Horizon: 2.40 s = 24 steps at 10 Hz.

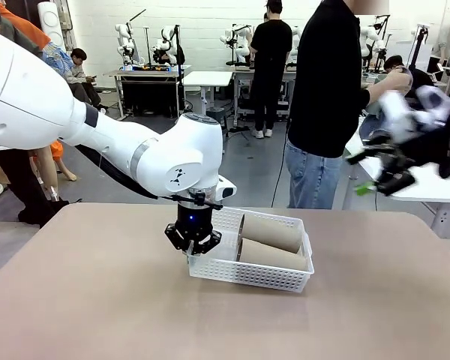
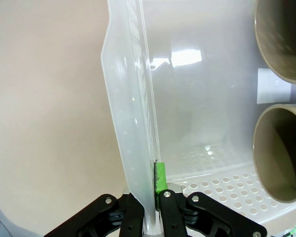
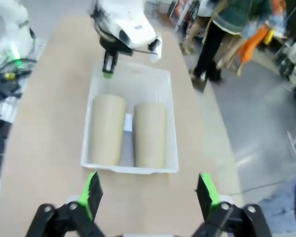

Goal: Clean and organize the cups into the basket.
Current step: Pick up the Reusable plastic cup from the right side of the table and stack it inside the Organizing basket in the center of the table.

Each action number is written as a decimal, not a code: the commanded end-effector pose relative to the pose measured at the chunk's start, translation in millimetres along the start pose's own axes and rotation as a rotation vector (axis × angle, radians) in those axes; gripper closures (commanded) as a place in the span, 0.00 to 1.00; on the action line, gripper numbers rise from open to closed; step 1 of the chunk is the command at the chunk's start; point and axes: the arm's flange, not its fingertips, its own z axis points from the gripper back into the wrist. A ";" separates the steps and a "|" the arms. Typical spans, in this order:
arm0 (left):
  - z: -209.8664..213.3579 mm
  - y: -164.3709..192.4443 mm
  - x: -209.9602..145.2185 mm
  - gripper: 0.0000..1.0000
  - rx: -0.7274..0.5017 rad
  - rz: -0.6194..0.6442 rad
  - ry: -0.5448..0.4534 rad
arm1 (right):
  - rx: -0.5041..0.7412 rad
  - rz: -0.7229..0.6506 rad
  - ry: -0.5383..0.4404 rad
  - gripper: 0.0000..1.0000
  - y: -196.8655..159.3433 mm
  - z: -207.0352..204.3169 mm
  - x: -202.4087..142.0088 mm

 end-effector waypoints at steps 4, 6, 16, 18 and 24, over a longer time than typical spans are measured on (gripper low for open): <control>-4.4 -1.5 -3.1 1.00 0.015 -0.014 0.004 | 0.040 -0.119 -0.293 0.00 61.6 49.3 -151.5; -4.4 -1.5 -3.1 1.00 0.015 -0.014 0.004 | 0.034 -0.228 -0.307 0.00 61.6 65.8 -183.8; -4.4 -1.5 -3.1 1.00 0.015 -0.014 0.004 | 0.010 -0.226 -0.300 0.00 72.4 60.8 -193.1; -4.4 -1.5 -3.1 1.00 0.015 -0.014 0.004 | 0.010 -0.226 -0.300 0.00 72.4 60.8 -193.1; -4.4 -1.5 -3.1 1.00 0.015 -0.014 0.004 | 0.010 -0.226 -0.300 0.00 72.4 60.8 -193.1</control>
